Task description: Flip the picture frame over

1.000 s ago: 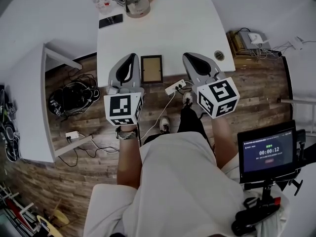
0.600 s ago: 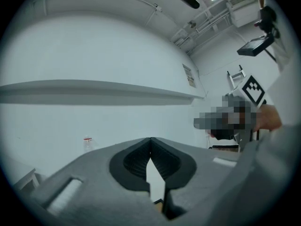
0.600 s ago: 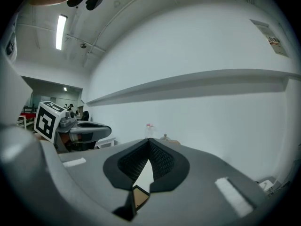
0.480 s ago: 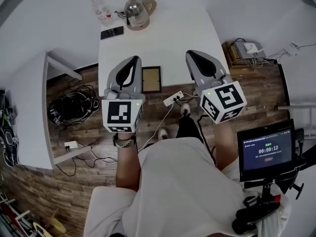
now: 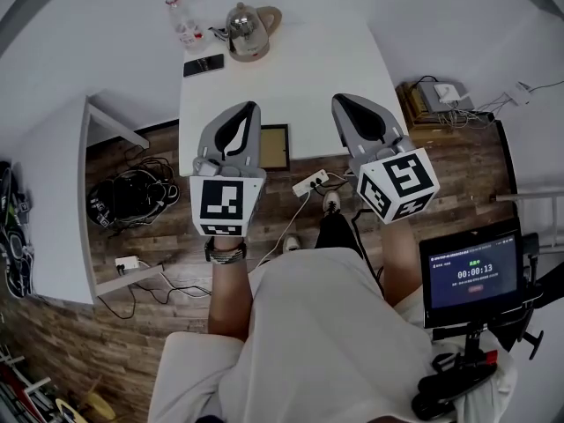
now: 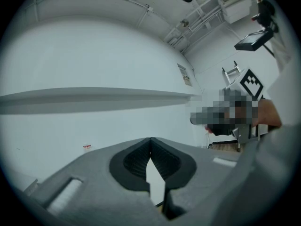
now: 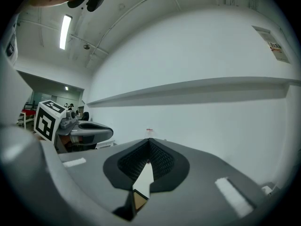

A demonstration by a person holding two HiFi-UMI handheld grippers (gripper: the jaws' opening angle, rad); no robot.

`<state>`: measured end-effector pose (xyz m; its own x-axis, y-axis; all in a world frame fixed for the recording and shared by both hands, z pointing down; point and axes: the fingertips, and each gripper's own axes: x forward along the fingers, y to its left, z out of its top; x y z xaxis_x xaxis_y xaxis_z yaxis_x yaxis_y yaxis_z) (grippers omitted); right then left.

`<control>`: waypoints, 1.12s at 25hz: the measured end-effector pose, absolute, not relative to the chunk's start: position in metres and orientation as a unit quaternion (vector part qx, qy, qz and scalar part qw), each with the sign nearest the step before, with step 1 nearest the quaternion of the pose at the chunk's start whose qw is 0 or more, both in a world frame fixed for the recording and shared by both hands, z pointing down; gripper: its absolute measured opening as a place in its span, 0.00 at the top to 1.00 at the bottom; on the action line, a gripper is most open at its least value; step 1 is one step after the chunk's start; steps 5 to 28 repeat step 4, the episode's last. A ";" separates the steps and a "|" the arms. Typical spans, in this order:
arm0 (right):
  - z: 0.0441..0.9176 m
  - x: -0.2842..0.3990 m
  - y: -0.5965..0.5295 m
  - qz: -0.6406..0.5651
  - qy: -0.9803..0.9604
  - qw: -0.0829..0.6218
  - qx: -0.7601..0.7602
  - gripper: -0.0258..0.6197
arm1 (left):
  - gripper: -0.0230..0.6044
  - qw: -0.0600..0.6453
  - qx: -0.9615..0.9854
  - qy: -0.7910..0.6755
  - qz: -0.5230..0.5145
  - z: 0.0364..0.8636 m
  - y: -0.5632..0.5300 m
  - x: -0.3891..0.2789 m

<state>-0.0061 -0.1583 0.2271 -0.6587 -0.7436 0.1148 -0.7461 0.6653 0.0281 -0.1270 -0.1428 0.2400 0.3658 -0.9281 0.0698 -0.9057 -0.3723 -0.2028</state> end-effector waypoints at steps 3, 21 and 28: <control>0.230 -0.005 -0.159 0.013 -0.909 0.062 0.411 0.96 | 0.96 0.059 -0.825 0.556 -0.088 0.244 -0.144 -0.127; 0.232 -0.005 -0.160 0.014 -0.909 0.063 0.411 0.96 | 0.96 0.057 -0.825 0.556 -0.088 0.245 -0.144 -0.127; 0.232 -0.005 -0.160 0.014 -0.909 0.063 0.411 0.96 | 0.96 0.057 -0.825 0.556 -0.088 0.245 -0.144 -0.127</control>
